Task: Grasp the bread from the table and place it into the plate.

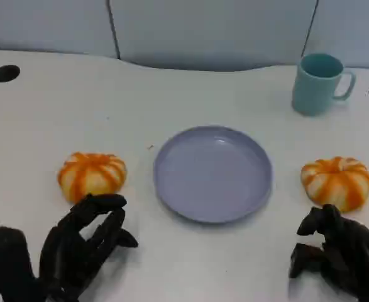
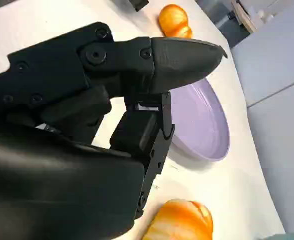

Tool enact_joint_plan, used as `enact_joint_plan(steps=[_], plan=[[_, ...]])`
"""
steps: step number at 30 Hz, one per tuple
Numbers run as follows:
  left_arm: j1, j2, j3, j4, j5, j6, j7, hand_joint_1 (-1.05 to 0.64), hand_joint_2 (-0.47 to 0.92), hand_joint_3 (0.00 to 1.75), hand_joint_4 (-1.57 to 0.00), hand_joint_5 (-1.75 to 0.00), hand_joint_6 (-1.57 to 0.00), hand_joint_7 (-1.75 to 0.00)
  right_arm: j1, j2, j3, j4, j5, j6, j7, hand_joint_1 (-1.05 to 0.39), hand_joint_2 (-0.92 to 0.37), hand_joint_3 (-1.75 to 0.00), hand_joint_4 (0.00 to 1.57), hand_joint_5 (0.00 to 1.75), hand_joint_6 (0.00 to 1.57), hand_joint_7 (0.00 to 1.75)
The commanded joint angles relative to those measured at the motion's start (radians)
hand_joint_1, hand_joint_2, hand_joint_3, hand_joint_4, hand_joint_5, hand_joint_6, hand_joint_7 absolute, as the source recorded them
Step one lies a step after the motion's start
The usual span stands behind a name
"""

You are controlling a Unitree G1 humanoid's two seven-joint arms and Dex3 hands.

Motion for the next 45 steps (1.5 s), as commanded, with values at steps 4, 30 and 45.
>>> enact_joint_plan(steps=[4, 30, 45], plan=[[-0.007, 0.015, 0.006, -0.003, -0.001, 0.0, -0.003, -0.31, 0.92, 0.27, -0.63, -1.67, -0.54, -1.21, 0.011, -0.004, -0.005, 0.012, 0.004, 0.016, 0.003, -0.46, -0.92, -0.43, 1.26, 1.18, 1.14, 1.12], [-0.01, 0.015, 0.007, 0.005, 0.002, -0.023, -0.01, -0.32, 0.92, 0.26, -0.56, -1.72, -0.51, -1.22, 0.006, -0.004, -0.004, 0.023, -0.003, 0.007, 0.01, -0.46, -0.92, -0.43, 1.28, 1.17, 1.15, 1.11], [-0.053, 0.157, -0.077, 0.162, 0.29, -0.625, -0.076, -0.42, 0.9, 0.01, -0.21, -0.8, -0.42, -0.09, 0.006, 0.012, 0.007, 0.015, -0.006, 0.016, -0.004, -0.45, -0.92, -0.43, 1.28, 1.16, 1.14, 1.11]])
